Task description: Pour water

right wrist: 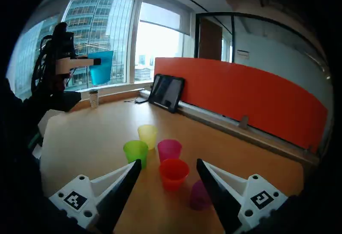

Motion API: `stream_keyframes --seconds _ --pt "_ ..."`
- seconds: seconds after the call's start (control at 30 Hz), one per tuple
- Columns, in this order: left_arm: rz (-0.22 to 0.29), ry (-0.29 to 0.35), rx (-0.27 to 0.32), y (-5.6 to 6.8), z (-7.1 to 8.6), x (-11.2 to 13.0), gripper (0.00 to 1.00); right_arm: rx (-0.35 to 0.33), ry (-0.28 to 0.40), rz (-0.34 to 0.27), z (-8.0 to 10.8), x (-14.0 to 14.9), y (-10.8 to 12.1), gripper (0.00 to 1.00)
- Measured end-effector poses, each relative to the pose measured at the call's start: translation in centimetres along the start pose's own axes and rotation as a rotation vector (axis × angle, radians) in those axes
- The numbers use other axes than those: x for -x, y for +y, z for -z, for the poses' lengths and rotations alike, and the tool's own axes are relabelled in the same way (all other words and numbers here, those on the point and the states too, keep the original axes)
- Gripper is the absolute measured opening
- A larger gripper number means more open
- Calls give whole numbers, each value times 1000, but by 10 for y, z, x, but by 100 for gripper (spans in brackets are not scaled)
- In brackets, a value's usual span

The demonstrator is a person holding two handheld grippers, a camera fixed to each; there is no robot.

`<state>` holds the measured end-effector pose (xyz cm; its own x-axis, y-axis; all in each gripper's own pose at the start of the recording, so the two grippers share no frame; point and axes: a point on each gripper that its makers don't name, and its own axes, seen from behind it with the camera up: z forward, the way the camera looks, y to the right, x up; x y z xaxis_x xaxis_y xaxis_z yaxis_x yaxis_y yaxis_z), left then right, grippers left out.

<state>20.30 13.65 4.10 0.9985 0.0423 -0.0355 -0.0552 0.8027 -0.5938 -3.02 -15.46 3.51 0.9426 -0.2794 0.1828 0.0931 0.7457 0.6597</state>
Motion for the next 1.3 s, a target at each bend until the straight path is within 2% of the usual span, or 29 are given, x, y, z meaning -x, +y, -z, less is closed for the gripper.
stream_keyframes --seconds 0.5,1.0,1.3 --pt "-15 20 -28 -6 -1 -19 86 -97 -41 56 -39 31 -30 100" --pt "-27 17 -44 -12 4 -21 86 -181 -83 47 -76 49 -53 100" --pt "-29 14 -52 -15 4 -21 86 -229 -104 63 -97 51 -69 100"
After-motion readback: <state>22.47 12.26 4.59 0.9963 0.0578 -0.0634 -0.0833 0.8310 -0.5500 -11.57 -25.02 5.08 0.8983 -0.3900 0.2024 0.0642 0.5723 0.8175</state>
